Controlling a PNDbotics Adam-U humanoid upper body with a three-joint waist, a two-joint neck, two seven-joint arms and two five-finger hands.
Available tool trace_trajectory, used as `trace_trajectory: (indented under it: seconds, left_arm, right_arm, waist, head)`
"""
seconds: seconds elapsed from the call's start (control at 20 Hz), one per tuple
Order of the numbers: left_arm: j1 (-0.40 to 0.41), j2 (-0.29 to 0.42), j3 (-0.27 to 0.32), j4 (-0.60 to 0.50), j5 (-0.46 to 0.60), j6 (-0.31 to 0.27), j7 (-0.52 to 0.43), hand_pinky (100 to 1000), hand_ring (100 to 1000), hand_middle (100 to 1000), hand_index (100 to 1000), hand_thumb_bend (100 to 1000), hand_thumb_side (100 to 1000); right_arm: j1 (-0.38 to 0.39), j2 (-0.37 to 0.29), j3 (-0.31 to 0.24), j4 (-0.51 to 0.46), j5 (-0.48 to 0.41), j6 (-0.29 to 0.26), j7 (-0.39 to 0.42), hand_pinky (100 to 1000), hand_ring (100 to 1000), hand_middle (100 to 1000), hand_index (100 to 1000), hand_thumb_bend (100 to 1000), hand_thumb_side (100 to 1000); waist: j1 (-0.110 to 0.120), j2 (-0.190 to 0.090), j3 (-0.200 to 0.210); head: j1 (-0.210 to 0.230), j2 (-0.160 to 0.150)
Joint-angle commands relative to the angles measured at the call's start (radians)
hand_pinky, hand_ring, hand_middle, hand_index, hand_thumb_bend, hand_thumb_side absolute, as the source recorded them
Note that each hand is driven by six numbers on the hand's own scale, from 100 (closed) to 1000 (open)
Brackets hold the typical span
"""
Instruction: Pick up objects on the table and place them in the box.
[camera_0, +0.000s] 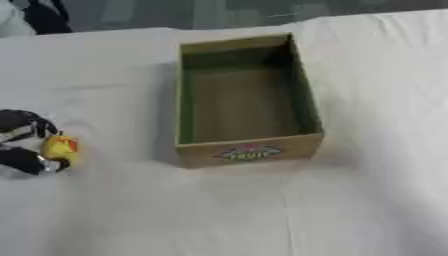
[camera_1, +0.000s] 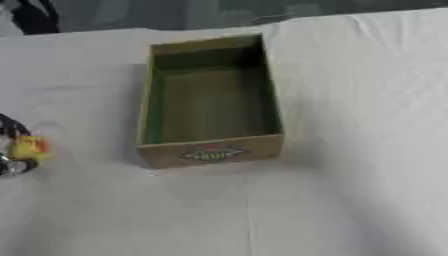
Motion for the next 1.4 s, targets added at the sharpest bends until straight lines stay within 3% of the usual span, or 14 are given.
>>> trace_trajectory:
  seconds: [0.05,0.3,0.7,1.4]
  left_arm:
    - [-0.008,0.024,0.0,-0.012,0.003,-0.003,0.017,655,766,659,836,393,562]
    - [0.004,0.036,-0.004,-0.061,0.006,0.0,0.056,628,744,639,819,342,498]
    - [0.015,0.034,-0.015,-0.078,0.032,0.014,0.094,544,694,615,805,100,271]
    - [0.023,0.048,-0.013,-0.116,0.108,0.042,0.101,500,656,595,792,100,210]
  right_arm:
    - [-0.008,-0.024,-0.005,-0.017,-0.005,-0.001,-0.005,761,775,754,847,100,905]
    - [-0.007,-0.023,-0.005,-0.017,-0.005,0.0,-0.004,763,775,754,848,100,905]
    - [-0.007,-0.022,-0.006,-0.017,-0.007,0.0,-0.005,764,775,754,848,100,906]
    - [-0.006,-0.022,-0.006,-0.017,-0.009,0.0,-0.004,764,776,754,848,100,909]
  waist:
    - [-0.003,-0.015,0.001]
    - [-0.002,-0.016,0.003]
    - [-0.003,-0.015,0.001]
    - [-0.003,-0.021,0.006]
  head:
    - [0.002,-0.011]
    - [0.0,-0.013]
    - [0.002,-0.018]
    - [-0.001,-0.017]
